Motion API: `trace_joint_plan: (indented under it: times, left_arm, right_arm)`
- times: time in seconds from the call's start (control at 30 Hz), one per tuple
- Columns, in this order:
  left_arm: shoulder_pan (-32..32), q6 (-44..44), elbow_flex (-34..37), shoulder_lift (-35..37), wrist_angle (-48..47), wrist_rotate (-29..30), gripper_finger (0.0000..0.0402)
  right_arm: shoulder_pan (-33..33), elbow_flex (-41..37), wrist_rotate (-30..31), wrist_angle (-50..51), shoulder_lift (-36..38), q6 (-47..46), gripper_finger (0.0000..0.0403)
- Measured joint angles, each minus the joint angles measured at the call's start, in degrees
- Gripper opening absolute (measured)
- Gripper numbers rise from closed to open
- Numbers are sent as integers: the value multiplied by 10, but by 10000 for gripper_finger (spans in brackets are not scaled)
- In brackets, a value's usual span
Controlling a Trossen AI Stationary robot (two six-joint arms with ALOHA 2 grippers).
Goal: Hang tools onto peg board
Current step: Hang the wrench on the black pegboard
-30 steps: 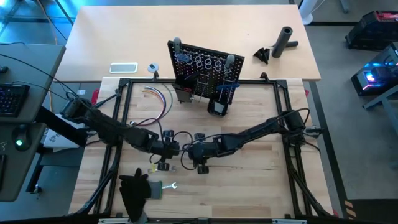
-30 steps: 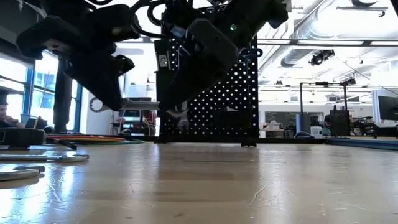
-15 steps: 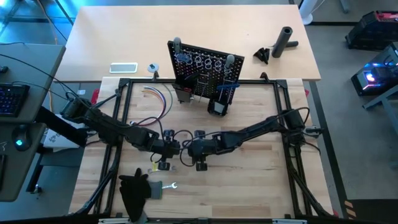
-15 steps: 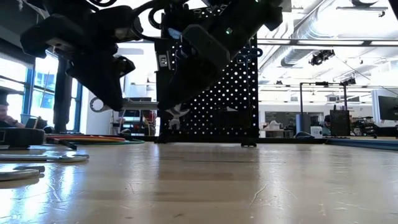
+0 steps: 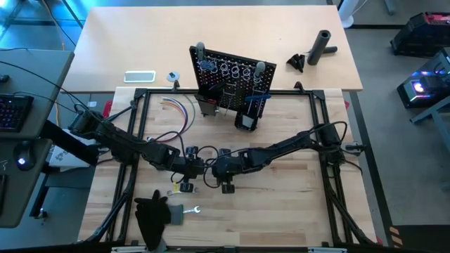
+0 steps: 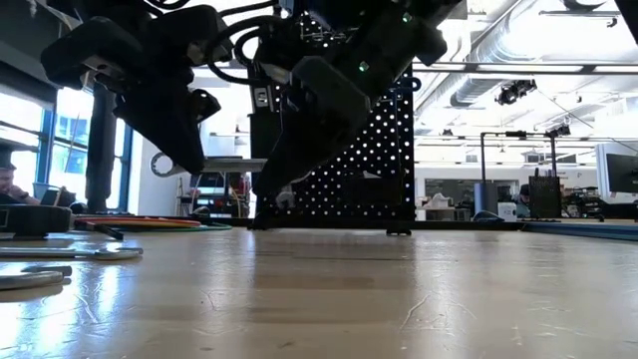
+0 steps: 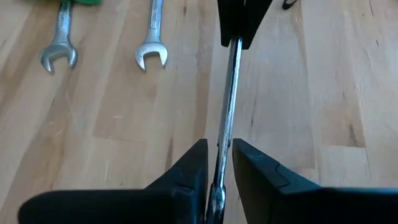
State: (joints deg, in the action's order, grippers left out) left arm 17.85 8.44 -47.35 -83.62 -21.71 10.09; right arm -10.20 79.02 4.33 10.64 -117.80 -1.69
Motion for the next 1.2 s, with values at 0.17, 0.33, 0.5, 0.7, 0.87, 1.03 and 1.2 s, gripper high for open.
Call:
trace_joint_plan:
  times: [0.17, 0.33, 0.5, 0.7, 0.87, 1.03, 1.2]
  left_arm:
    - [0, 1, 0, 0, -1, -2, 1]
    - [0, 14, 0, 0, -8, -6, 1]
    - [0, 13, 0, 0, -11, -16, 0]
    - [-2, 11, 0, 0, -11, -30, 0]
    - [-2, 12, 0, 0, -10, -29, 0]
    - [-2, 14, 0, 0, -8, -25, 0]
    - [-2, 23, 0, 0, -1, -24, 0]
  right_arm:
    - [1, 0, 11, -5, -1, -4, 49]
    - [2, 0, 10, -10, -1, -1, 8]
    - [1, 0, -9, -23, -2, 11, 36]
    - [1, 0, -1, -43, -2, 6, 117]
    - [1, 0, 3, -42, -2, 2, 129]
    - [0, 0, -2, -38, -2, 2, 82]
    - [1, 0, -11, -31, -1, -1, 14]
